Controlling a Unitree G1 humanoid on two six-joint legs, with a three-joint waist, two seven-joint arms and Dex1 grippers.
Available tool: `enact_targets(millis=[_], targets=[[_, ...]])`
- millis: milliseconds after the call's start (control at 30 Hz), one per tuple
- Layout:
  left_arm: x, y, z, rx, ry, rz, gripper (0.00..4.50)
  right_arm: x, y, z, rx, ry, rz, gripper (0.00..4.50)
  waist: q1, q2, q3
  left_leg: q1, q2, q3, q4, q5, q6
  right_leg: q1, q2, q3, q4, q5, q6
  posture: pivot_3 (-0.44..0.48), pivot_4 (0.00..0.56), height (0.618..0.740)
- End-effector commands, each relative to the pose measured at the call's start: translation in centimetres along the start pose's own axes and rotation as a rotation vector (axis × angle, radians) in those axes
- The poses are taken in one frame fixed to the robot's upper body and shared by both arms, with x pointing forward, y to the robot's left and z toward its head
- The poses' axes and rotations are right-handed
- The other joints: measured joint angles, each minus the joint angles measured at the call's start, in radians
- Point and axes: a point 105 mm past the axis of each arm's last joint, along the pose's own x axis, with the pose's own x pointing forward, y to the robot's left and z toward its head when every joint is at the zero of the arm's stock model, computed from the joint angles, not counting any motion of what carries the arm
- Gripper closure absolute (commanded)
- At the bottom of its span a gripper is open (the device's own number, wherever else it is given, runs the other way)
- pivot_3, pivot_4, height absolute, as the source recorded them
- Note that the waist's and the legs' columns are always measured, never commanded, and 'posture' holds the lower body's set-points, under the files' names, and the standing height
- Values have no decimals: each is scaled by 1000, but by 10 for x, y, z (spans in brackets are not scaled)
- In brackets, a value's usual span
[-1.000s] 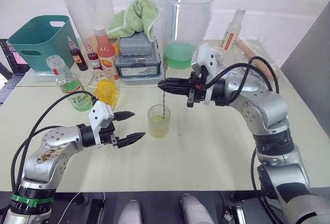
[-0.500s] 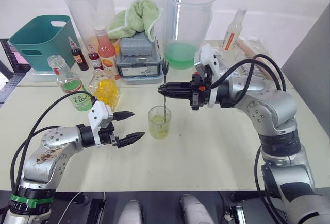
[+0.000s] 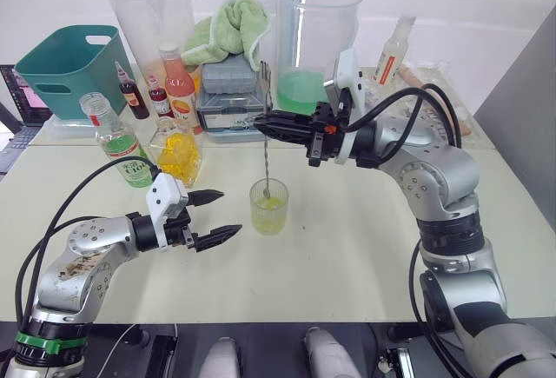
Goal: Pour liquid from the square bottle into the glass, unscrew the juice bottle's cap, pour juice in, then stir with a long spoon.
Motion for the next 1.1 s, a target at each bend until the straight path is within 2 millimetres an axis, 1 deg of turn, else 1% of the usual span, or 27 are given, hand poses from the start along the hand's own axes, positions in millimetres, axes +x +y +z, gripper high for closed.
enact_targets(millis=[33, 167, 267, 367, 433, 500, 600, 700, 767, 867, 933, 1033, 1100], targets=[[-1, 0, 12, 47, -33, -3, 23, 4, 13, 14, 21, -41, 71, 4500, 0, 0, 0, 0, 0, 0, 0, 0, 0, 0, 0, 0, 0, 0, 0, 0, 150, 728], [-1, 1, 12, 48, -32, -2, 23, 1, 24, 10, 87, -7, 121, 4500, 0, 0, 0, 0, 0, 0, 0, 0, 0, 0, 0, 0, 0, 0, 0, 0, 150, 728], [0, 1, 11, 49, -30, -4, 23, -8, 27, 6, 99, 42, 127, 4500, 2, 0, 0, 0, 0, 0, 0, 0, 0, 0, 0, 0, 0, 0, 0, 0, 150, 728], [0, 1, 11, 51, -29, -6, 23, -15, 23, 1, 71, 105, 108, 4500, 1, 0, 0, 0, 0, 0, 0, 0, 0, 0, 0, 0, -1, -1, 1, 0, 150, 728], [0, 1, 10, 51, -29, -8, 23, -19, 16, -6, -1, 167, 77, 4500, 1, 0, 0, 0, 0, 0, 0, 0, 0, 0, 0, 0, 0, -1, 2, 0, 150, 728], [0, 1, 10, 51, -28, -10, 23, -20, 12, -10, -27, 192, 60, 4500, -1, 0, 0, 0, 0, 0, 0, 0, 0, 0, 0, 0, 0, -2, 3, 0, 150, 728], [0, 0, 9, 51, -27, -11, 23, -18, 8, -8, -39, 163, 41, 4500, -1, 0, 0, 0, 0, 0, 0, 0, 0, 0, 0, 0, 0, -2, 3, 0, 150, 728], [-1, 0, 9, 53, -26, -8, 23, -9, 4, -4, -75, 107, 12, 4500, -1, 0, 0, 0, 0, 0, 0, 0, 0, 0, 0, 0, 0, -2, 3, 0, 150, 728], [-2, 0, 9, 52, -28, -8, 23, -4, 4, -3, -72, 80, 12, 4500, 0, 0, 0, 0, 0, 0, 0, 0, 0, 0, 0, 0, 0, -2, 3, 0, 150, 728], [-3, 0, 11, 52, -35, -7, 23, 3, 10, 5, -51, 4, 31, 4500, 0, 0, 0, 0, 0, 0, 0, 0, 0, 0, 0, 0, 0, -1, 2, 0, 150, 728], [-4, 0, 13, 51, -44, -7, 23, 1, 14, 10, -12, -18, 54, 4500, 0, 0, 0, 0, 0, 0, 0, 0, 0, 0, 0, 0, 0, 0, 0, 0, 150, 728], [-5, 0, 14, 51, -48, -8, 23, -5, 20, 10, 39, 7, 93, 4500, 2, 0, 0, 0, 0, 0, 0, 0, 0, 0, 0, 0, 0, 0, 0, 0, 150, 728], [-5, 1, 14, 51, -49, -9, 23, -10, 17, 11, 33, 16, 73, 4500, 3, 0, 0, 0, 0, 0, 0, 0, 0, 0, 0, 0, 0, 0, 0, 0, 150, 728]])
